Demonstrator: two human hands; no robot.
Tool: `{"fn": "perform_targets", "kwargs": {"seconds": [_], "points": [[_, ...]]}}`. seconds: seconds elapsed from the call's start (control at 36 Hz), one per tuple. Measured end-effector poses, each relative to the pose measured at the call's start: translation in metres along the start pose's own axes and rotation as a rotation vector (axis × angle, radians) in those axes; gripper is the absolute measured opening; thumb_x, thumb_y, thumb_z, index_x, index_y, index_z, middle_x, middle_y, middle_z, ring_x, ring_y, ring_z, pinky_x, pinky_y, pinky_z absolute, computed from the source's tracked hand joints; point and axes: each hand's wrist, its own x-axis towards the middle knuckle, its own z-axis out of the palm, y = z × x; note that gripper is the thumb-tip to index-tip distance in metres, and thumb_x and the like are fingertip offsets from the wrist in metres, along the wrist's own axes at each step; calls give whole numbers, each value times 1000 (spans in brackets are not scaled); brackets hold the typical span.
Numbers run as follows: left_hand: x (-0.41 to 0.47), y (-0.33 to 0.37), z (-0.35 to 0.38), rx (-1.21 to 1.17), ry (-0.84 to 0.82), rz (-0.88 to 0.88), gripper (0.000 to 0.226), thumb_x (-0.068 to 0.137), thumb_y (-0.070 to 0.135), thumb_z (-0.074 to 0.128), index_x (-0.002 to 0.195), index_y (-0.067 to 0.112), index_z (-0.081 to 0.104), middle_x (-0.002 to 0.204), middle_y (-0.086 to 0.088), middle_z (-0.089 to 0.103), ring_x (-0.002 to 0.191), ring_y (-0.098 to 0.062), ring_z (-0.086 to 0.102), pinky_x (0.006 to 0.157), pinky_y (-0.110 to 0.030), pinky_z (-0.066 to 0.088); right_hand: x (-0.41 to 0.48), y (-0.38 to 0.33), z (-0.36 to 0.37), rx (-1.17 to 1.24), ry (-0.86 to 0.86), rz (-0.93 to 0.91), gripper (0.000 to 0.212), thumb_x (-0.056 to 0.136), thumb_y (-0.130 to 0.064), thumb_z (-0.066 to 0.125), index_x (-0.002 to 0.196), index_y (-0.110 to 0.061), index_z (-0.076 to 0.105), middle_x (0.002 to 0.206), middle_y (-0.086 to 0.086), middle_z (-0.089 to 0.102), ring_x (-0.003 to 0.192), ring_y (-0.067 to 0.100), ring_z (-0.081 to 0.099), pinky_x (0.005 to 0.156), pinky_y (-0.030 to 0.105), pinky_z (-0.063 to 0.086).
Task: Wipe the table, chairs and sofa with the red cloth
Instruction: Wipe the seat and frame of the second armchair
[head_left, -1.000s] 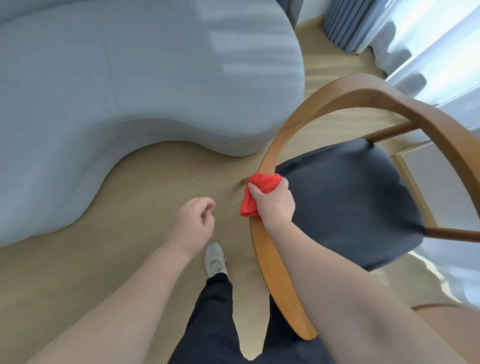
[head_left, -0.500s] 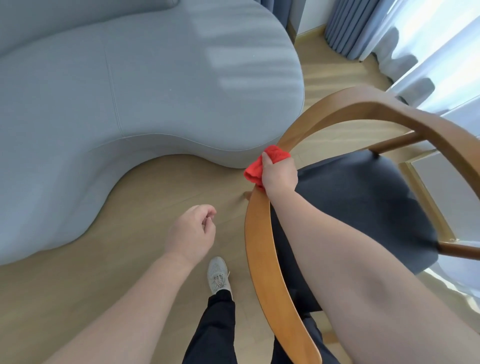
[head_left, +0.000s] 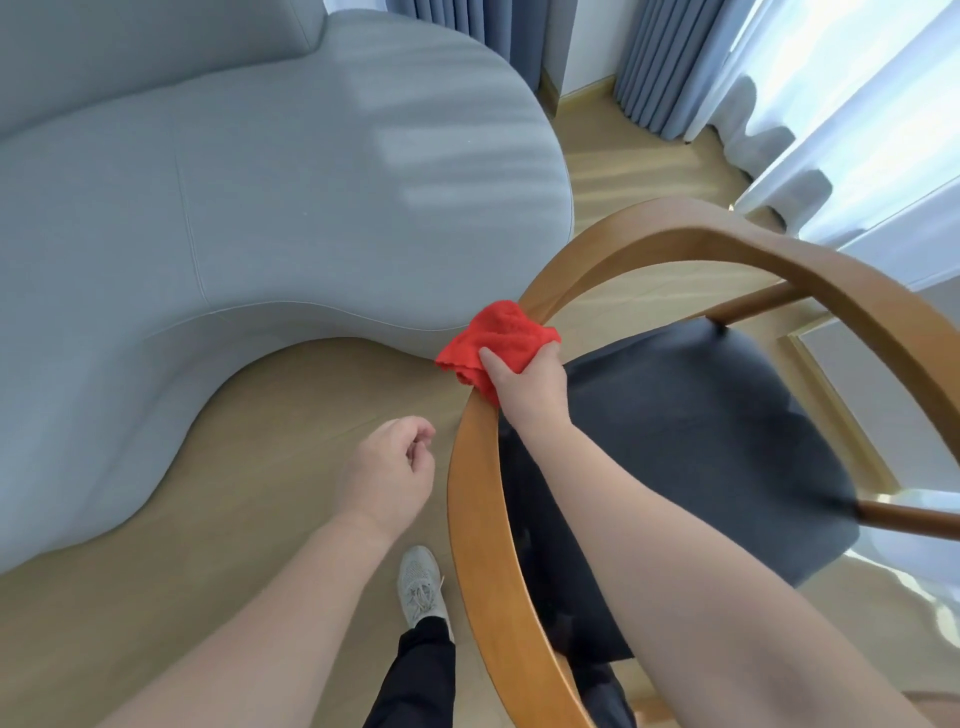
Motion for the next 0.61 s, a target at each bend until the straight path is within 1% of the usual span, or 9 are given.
{"fn": "perform_targets", "kwargs": {"seconds": [0.11,0.22,0.28,0.39,0.47,0.5,0.53,0.56,0.61], "points": [[6,3,0,27,7,0,20,89,10,51,98,21,65,91,9,62,79,-14,56,74,-32,50,19,-7,1,71,79,35,64,80,-54,68,125,-13,48,104,0,62,87,15,61,71,32,56],[12,11,0,59,1,-9,22,92,13,48,102,23,64,96,11,61,81,-11,56,74,-30,50,38,-17,-12,117,138,-5,59,82,-52,68,123,-14,50,100,-3,64,80,8,62,57,19,51],[16,17,1,63,5,-5,22,93,15,47,104,23,63,97,12,60,82,-10,57,74,-31,52,45,-21,-20,154,157,-15,56,83,-51,67,122,-15,50,101,-4,63,78,3,60,54,15,47],[26,30,5,62,24,14,21,94,16,46,107,23,62,100,10,61,87,-10,57,75,-29,53,61,-36,-40,191,218,-30,47,85,-54,62,117,-19,58,98,-6,67,80,5,63,51,12,44],[36,41,9,61,49,40,20,95,17,47,106,23,62,98,11,60,87,-10,57,73,-27,52,75,-49,-57,198,257,-37,45,89,-52,57,116,-16,61,95,-3,68,76,7,63,47,11,42],[39,46,10,60,54,51,19,95,18,47,105,24,62,98,11,61,87,-11,58,73,-27,52,78,-52,-61,191,250,-18,51,90,-53,56,121,-13,57,99,-2,67,76,9,63,49,12,44],[42,51,11,58,57,62,19,95,18,47,105,24,62,98,11,60,88,-11,58,74,-27,52,78,-56,-64,177,239,15,60,90,-56,54,128,-10,49,107,1,63,82,13,62,58,17,48],[45,56,13,52,60,72,18,95,19,47,105,24,62,98,11,60,89,-11,58,74,-27,52,76,-59,-66,131,231,57,69,90,-59,51,134,-7,39,117,4,55,91,19,59,71,25,50],[48,66,15,36,64,85,19,96,20,47,107,24,61,98,12,60,89,-10,57,76,-27,52,74,-63,-67,-68,275,106,84,89,-65,45,142,-3,25,133,13,36,113,29,46,94,39,43]]}}
